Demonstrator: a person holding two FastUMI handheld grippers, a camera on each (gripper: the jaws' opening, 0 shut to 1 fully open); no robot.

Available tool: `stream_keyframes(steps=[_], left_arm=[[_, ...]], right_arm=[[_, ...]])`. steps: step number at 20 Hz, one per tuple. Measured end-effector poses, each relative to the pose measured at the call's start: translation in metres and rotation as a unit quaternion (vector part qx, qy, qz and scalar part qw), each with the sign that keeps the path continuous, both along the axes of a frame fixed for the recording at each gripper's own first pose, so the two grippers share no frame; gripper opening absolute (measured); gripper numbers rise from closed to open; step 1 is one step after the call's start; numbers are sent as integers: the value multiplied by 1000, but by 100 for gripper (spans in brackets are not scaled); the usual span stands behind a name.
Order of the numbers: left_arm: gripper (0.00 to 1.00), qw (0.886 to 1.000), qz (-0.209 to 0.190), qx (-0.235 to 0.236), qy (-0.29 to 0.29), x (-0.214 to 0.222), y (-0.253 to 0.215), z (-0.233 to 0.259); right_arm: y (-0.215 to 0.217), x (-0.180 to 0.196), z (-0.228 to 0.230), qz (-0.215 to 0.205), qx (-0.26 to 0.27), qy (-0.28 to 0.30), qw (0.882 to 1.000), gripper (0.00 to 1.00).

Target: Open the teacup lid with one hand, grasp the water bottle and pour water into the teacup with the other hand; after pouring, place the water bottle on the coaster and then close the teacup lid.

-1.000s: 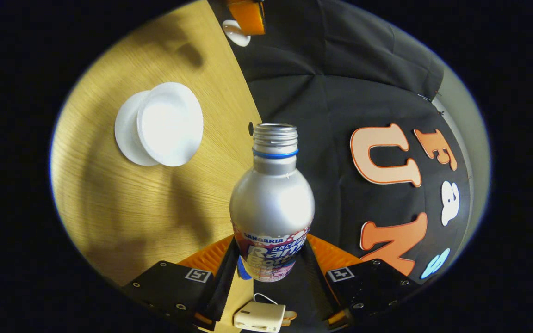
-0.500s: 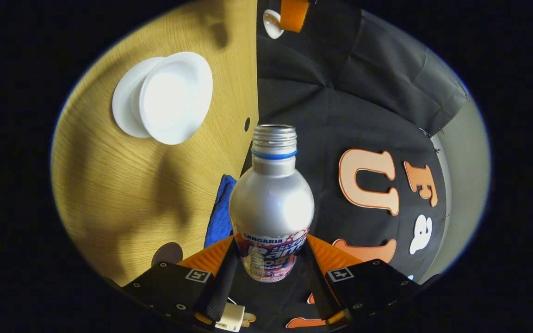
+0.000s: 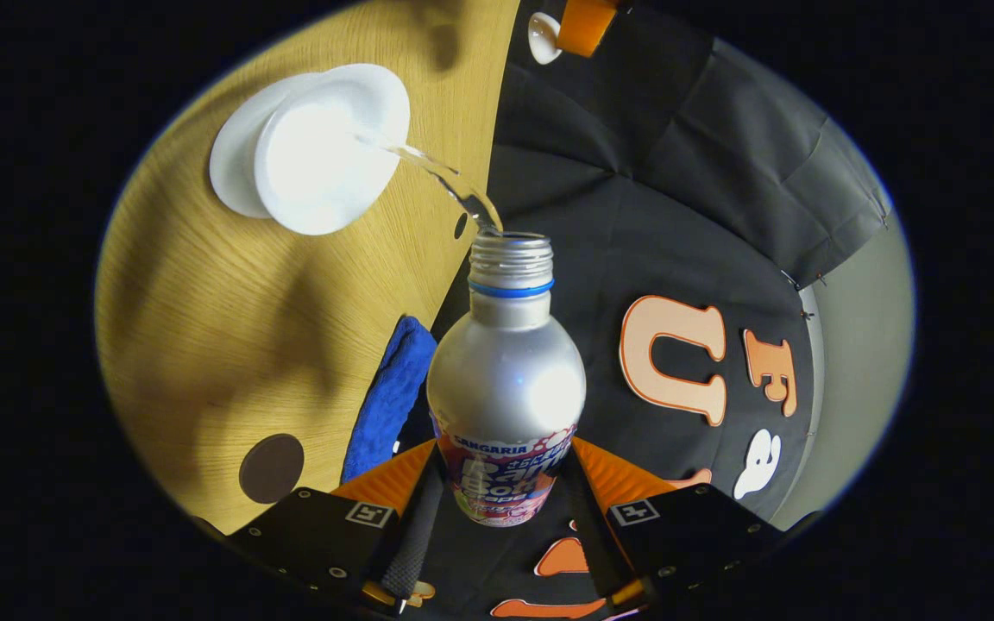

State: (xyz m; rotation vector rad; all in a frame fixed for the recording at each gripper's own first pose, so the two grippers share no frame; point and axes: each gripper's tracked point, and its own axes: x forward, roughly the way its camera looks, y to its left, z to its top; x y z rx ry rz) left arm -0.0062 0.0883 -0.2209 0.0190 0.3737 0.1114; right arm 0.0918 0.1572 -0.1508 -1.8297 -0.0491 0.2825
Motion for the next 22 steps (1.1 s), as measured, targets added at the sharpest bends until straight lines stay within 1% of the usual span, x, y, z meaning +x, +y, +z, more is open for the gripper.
stream_keyframes(steps=[9, 10, 11, 12, 18, 22], left_arm=[[36, 1000, -5, -2, -7, 2, -1, 3], [34, 1000, -4, -1, -10, 3, -1, 4], [34, 1000, -5, -2, -12, 3, -1, 5], [36, 1000, -5, -1, -14, 4, -1, 6], [36, 1000, -9, 1, -23, 3, -3, 20], [36, 1000, -13, 1, -26, 5, -9, 25]], right_arm=[[5, 1, 12, 19, -32, -28, 999, 76], [5, 1, 14, 19, -33, -31, 999, 76], [5, 3, 14, 20, -33, -34, 999, 76], [5, 3, 15, 22, -35, -37, 998, 76], [8, 9, 35, 32, -49, -57, 997, 76], [6, 8, 36, 38, -58, -64, 995, 76]])
